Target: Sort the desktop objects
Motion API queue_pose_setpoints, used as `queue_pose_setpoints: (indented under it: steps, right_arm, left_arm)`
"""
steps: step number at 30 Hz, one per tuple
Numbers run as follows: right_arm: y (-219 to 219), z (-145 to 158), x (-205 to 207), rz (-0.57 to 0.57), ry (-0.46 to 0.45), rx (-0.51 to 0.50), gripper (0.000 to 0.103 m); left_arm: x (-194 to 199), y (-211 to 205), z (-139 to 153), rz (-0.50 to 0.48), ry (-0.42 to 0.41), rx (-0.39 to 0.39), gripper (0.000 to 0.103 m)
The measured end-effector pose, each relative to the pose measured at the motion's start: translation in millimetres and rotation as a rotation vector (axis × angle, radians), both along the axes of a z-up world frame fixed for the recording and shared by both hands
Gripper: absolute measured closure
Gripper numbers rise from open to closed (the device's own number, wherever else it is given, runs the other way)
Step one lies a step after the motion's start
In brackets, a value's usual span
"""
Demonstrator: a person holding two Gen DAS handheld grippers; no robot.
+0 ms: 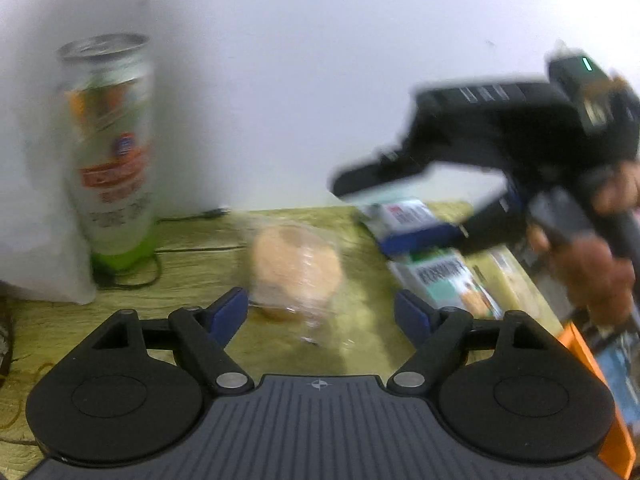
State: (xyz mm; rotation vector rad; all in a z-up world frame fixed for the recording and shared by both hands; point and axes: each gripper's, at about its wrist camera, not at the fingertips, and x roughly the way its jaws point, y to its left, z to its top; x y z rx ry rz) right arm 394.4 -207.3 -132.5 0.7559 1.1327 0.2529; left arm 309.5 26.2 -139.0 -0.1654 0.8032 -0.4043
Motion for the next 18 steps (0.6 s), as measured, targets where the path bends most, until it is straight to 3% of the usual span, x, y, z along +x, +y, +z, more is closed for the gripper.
queue_pose_setpoints:
  steps: [6,9,18]
  right_arm:
    - [9.9,-26.2,18.0,0.004,0.082,-0.026,0.025]
    - [15.3,-39.3,26.1,0.001,0.112,0.006,0.024]
    - [7.6,-40.8,16.5,-0.013,0.107,0.135,0.022]
  left_arm:
    - [21.4,-10.6,-16.2,-0.035,-0.002,0.043,0.02]
    - [24.0,-17.3,-21.8,-0.048,0.002,0.056,0.018]
    - [20.4,-30.5,-22.9,-0.121,0.017,0.061,0.017]
